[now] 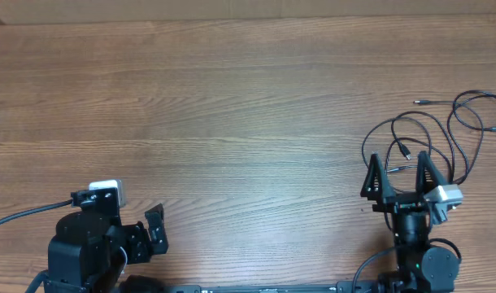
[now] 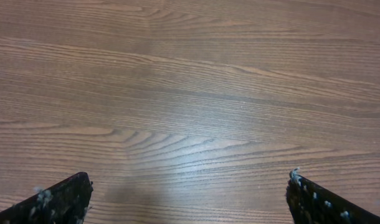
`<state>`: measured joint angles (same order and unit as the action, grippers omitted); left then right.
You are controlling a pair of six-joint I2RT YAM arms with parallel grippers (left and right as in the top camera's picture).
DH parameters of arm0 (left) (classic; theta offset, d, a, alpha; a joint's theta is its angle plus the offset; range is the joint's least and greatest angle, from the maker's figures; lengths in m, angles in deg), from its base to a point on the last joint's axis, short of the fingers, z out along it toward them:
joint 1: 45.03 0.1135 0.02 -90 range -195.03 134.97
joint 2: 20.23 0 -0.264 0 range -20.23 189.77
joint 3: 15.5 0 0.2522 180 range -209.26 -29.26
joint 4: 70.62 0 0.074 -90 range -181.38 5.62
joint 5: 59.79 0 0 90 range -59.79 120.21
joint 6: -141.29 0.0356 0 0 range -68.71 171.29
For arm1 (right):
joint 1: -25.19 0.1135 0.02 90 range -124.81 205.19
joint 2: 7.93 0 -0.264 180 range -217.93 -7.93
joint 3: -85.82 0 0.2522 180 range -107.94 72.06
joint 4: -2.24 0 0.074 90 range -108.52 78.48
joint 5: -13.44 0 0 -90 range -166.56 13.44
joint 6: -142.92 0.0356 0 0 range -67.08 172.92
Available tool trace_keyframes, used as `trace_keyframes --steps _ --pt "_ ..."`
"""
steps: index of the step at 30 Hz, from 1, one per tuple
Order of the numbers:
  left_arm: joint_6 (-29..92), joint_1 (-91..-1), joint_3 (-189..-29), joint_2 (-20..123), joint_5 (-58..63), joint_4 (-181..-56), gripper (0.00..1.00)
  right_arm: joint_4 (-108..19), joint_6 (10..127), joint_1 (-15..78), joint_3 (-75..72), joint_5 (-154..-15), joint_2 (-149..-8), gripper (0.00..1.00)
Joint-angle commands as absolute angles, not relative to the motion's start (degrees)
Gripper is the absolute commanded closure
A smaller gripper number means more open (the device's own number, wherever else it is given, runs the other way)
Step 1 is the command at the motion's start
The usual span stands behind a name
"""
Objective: Untangle cables
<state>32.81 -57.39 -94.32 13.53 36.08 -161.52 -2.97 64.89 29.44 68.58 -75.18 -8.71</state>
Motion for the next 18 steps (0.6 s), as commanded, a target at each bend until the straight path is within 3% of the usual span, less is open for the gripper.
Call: trace_keyframes --steps 1,9,18 --pt "32.9 -57.5 -94.2 13.1 36.6 -161.3 0.01 -3.2 64.9 29.5 71.7 -74.1 -8.1 0.00" --pt "32.9 -57.5 -94.2 13.1 36.6 -161.3 0.00 -16.5 64.9 29.5 71.6 -75.5 -8.1 0.00" --pt "32.9 -57.5 -94.2 13.1 36.6 -161.3 0.00 -16.3 64.9 29.5 71.6 -75.8 -8.1 0.00"
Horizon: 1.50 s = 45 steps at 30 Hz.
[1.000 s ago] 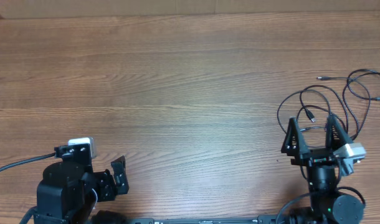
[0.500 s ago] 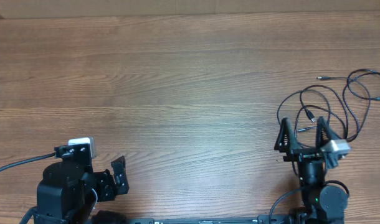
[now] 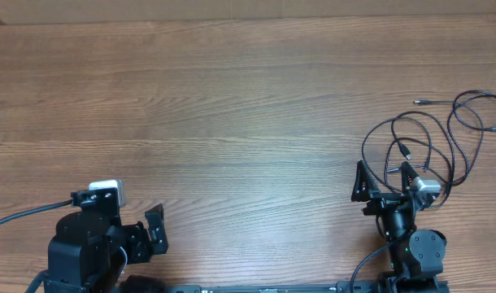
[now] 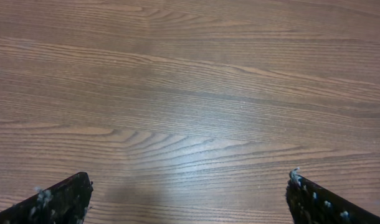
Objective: Untangle cables
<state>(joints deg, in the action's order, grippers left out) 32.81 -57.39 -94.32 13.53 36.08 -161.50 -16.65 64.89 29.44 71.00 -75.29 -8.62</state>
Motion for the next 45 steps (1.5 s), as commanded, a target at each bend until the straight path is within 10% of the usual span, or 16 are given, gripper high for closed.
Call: trace_keyframes --steps 1,33,45 --pt "32.9 -57.5 -94.2 13.1 36.6 -161.3 0.00 -16.3 64.9 29.5 71.6 -75.8 -8.1 0.00" --pt "33.8 -55.5 -93.9 12.7 36.8 -160.7 0.00 -16.3 64.9 29.5 71.6 -75.8 -8.1 0.00" --pt "39.5 -49.2 -69.3 -3.1 35.8 -137.1 0.00 -16.3 64.9 29.5 71.6 -75.8 -8.1 0.00"
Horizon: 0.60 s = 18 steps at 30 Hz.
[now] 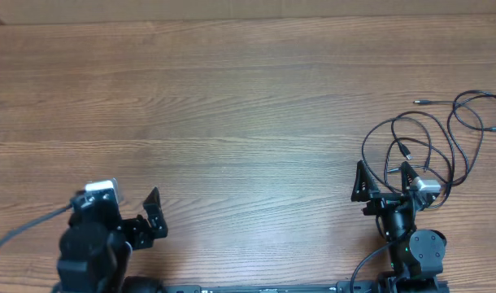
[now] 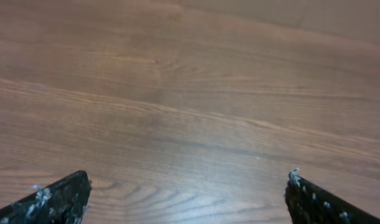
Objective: Untangle cables
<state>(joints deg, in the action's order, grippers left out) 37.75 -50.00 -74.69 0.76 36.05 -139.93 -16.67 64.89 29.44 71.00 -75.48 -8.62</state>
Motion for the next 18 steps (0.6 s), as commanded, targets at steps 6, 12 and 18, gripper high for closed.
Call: trace_keyframes --steps 6,12,18 --pt "39.7 -48.7 -54.1 -12.6 33.1 -121.9 0.00 -16.3 64.9 29.5 71.6 -75.8 -8.1 0.00" --pt "41.1 -48.5 -44.5 -18.2 33.1 -108.0 0.00 -16.3 64.9 29.5 71.6 -75.8 -8.1 0.00" --pt "42.8 -47.1 -37.5 -20.0 33.1 -93.4 0.01 -16.3 64.9 29.5 71.6 -75.8 -8.1 0.00"
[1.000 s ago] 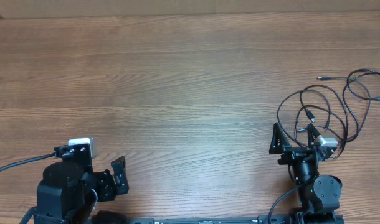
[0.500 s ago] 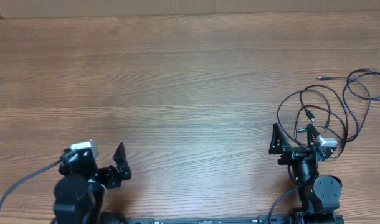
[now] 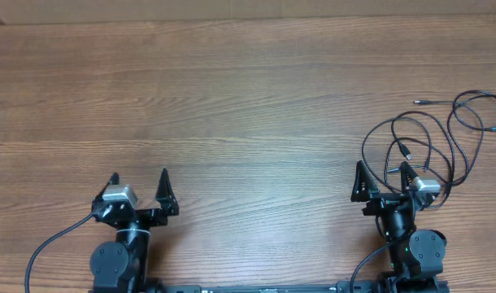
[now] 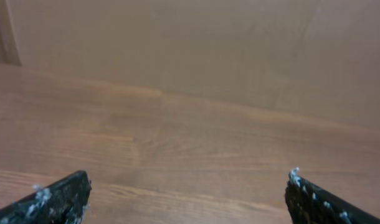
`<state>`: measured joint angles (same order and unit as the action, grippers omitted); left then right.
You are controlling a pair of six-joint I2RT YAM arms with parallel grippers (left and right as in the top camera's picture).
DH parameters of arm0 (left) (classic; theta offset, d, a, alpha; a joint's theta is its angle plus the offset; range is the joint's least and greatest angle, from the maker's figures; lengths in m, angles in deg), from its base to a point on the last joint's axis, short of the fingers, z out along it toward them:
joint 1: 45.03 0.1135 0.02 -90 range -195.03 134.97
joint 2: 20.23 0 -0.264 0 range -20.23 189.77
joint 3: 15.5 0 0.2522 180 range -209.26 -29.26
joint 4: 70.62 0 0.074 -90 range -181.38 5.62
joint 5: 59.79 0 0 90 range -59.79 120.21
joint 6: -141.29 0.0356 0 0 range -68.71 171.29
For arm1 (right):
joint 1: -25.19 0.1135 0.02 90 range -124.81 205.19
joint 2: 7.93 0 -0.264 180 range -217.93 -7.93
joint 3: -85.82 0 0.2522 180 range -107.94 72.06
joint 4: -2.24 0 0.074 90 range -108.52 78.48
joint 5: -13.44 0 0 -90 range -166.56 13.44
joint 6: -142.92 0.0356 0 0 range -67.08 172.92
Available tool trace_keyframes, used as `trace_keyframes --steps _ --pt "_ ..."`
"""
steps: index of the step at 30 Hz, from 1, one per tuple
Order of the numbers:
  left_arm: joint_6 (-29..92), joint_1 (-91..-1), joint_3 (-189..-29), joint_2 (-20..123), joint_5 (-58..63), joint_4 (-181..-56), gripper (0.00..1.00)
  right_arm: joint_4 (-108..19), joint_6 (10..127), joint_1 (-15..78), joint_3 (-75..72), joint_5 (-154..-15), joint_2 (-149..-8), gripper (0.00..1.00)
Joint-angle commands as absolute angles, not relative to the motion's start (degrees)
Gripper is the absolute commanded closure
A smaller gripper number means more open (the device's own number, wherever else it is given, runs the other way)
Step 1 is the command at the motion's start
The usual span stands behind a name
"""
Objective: Untangle cables
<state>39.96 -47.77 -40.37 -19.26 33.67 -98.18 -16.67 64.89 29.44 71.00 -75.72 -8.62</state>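
A tangle of thin black cables (image 3: 435, 138) lies in loops at the table's right side, with plug ends at the far right. My right gripper (image 3: 382, 181) stands open at the near edge of the loops, one cable end between or just beyond its fingertips; nothing is held. My left gripper (image 3: 138, 181) is open at the near left, far from the cables. In the left wrist view its two dark fingertips (image 4: 59, 198) frame bare wood and the wall beyond; the gripper (image 4: 189, 186) holds nothing.
The wooden table (image 3: 232, 106) stretches between the two arms. A tan wall (image 4: 190, 43) rises behind the table's far edge. Both arm bases sit at the near edge.
My left arm has turned to face the far side, and its gripper now sits further right and forward. Its camera has tilted up to show the wall. The right arm and cables are unchanged.
At first my right gripper stood open near the cable loops and the left arm rested turned sideways at the near left. Then the right gripper sat slightly left and lower. Later the left arm was lifting and turning, and now it points straight ahead.
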Motion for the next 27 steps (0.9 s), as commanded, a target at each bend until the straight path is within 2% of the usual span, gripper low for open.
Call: trace_keyframes --steps 1,8,13,18,27 --pt "43.6 -47.0 -36.4 -20.0 33.1 -90.4 0.00 -16.3 64.9 29.5 71.6 -75.8 -8.1 0.00" --pt "49.2 -46.9 -29.4 -20.0 31.6 -73.1 0.00 -16.3 64.9 29.5 71.6 -75.8 -8.1 0.00" --pt "52.6 -46.9 -29.5 -20.0 31.2 -78.5 0.01 -16.3 64.9 29.5 71.6 -75.8 -8.1 0.00" --pt "52.2 -46.9 -29.5 -20.0 29.4 -88.9 0.00 -16.3 64.9 29.5 71.6 -75.8 -8.1 0.00" --pt "52.6 -46.9 -29.5 -20.0 29.1 -88.8 0.00 -16.3 64.9 29.5 71.6 -75.8 -8.1 0.00"
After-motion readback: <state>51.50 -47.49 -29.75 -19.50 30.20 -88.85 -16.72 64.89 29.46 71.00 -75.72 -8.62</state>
